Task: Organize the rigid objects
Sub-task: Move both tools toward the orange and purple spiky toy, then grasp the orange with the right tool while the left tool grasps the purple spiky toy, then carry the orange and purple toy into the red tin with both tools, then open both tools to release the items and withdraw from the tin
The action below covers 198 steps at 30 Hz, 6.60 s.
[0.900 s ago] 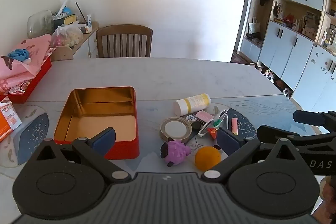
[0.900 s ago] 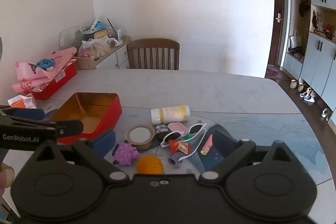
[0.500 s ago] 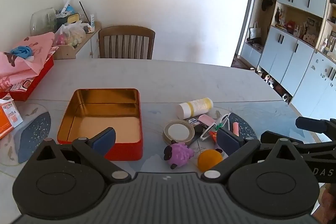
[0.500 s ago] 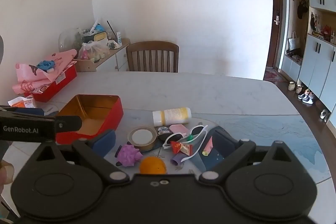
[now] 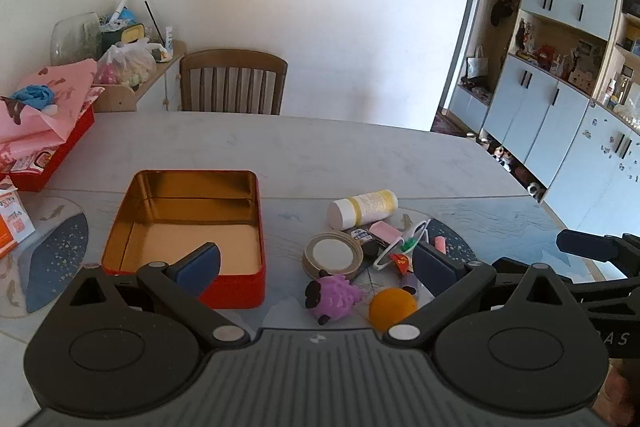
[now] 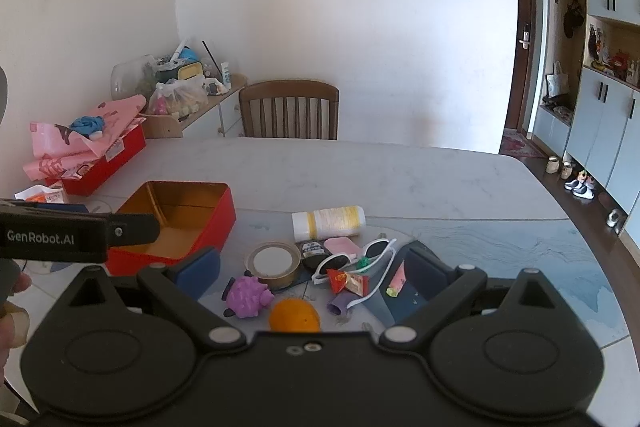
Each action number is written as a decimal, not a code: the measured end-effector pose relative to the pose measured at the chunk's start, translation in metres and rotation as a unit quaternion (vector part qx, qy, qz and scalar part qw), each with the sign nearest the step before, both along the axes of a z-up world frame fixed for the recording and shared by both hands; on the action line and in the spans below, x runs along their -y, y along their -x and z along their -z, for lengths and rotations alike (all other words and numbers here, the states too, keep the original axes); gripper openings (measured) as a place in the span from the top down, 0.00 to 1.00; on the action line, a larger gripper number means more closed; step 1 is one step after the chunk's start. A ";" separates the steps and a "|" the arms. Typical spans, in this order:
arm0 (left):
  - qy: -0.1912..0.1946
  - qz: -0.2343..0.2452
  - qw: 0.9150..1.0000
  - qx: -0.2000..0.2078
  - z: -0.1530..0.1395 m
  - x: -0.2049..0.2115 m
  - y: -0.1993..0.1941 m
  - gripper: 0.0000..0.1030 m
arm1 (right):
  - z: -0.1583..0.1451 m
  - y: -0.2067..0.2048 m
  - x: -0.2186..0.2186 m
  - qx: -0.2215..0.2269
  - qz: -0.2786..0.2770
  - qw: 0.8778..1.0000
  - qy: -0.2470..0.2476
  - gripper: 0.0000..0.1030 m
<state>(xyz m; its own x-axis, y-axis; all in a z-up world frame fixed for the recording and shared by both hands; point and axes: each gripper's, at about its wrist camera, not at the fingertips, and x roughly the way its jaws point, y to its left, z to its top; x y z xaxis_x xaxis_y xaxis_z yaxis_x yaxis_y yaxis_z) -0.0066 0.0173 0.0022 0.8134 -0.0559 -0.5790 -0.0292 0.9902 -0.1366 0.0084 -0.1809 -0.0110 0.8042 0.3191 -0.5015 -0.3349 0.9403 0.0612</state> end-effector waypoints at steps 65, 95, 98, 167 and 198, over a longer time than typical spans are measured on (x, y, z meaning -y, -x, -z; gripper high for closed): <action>0.025 -0.050 0.985 -0.165 0.116 0.045 -0.125 0.08 | 0.126 -0.109 -0.028 -0.110 -0.296 0.941 0.120 0.47; -0.038 -0.041 0.983 -0.177 0.122 0.057 -0.123 0.41 | 0.117 -0.118 0.004 -0.140 -0.296 0.941 0.090 0.52; -0.031 -0.047 0.983 -0.177 0.120 0.055 -0.120 0.41 | 0.115 -0.116 0.006 -0.138 -0.294 0.941 0.091 0.52; 0.001 -0.052 0.989 -0.138 0.092 -0.177 -0.215 0.61 | 0.106 -0.192 -0.266 -0.069 -0.272 0.934 0.223 0.52; -0.021 -0.047 0.993 -0.103 0.045 -0.121 -0.156 0.43 | 0.037 -0.166 -0.164 -0.126 -0.243 0.960 0.055 0.37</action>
<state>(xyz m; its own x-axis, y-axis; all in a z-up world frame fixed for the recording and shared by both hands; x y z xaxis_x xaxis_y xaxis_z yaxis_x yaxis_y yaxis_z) 0.1490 0.1384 -0.0424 0.6777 0.0428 -0.7341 -0.1452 0.9864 -0.0766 0.1748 -0.0168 -0.0485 0.4216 0.5595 -0.7136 -0.7238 0.6817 0.1068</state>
